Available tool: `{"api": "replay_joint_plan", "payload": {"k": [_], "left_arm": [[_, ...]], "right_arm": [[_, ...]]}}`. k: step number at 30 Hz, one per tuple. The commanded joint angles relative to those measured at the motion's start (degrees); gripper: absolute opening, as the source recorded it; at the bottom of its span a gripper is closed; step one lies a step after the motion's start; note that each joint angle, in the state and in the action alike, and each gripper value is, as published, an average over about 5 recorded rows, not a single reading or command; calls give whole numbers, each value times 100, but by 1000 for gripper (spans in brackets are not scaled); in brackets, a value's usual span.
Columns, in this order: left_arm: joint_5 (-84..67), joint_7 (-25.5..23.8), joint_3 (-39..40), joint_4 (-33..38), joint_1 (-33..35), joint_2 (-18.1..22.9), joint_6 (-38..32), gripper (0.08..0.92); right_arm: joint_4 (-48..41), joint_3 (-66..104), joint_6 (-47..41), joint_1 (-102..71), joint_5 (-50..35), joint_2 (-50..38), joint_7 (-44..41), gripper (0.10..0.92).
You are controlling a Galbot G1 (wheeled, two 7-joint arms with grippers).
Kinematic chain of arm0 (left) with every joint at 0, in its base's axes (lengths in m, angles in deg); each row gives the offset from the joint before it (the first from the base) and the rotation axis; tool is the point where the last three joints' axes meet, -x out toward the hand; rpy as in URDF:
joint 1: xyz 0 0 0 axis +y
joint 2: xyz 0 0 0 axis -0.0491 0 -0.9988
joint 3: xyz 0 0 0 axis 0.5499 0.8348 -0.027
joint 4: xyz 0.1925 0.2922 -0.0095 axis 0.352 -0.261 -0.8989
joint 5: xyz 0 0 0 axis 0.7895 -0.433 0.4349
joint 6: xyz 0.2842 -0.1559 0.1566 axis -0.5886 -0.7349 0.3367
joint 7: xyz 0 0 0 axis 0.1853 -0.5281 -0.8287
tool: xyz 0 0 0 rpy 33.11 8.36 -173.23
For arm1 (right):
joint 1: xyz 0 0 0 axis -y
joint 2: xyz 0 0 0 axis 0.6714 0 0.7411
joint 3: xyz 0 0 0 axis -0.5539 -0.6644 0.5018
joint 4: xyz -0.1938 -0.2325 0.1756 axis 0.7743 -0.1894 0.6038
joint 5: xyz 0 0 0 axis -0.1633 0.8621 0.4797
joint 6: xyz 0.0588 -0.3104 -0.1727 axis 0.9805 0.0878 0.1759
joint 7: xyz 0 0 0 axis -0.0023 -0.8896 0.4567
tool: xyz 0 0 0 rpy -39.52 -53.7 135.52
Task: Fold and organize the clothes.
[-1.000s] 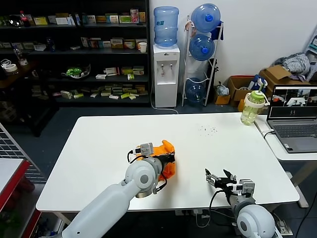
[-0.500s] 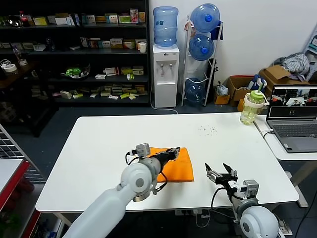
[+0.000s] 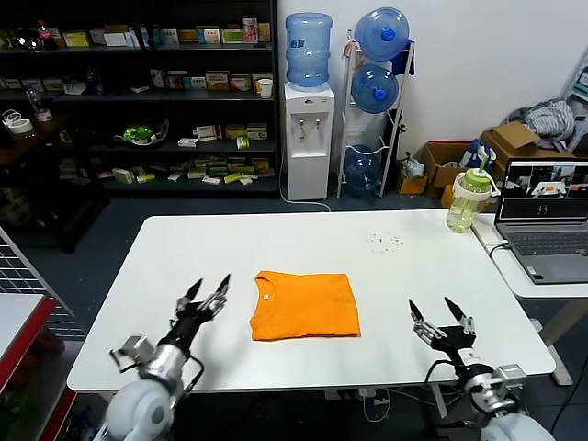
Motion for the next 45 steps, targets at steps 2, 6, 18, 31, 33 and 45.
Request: {"api": "replay_joint_plan", "payload": {"k": [2,6,18,31,33,45], "left_arm": [[1603,-2179,-1778,-422,1832,473,-2690,822],[1705,-2250,-1744,-343,1825,770,-2764,823],[1720,-2209,-1648,-353,1826,997,-2805,823],[1780,-2120,-1532,-331,1882,1077,-2753,823],[1777,-2092,-1534,-305,1914,1077,-2743,823],[1783,-1927,-1569,-192,2051,1151,-2750,823]], "right_arm": [[-52,1001,1887,-813,1047,968,-893,823],[-284,932,2548,-786,1637,1470,-944,823],[-540,926,3142,-640,2135,2127,-968,823],[-586,990,3125,-525,2158,2175,-926,823],[-588,987,3116,-523,2156,2167,-914,823],[-577,962,3059,-525,2154,2106,-889,823]]}}
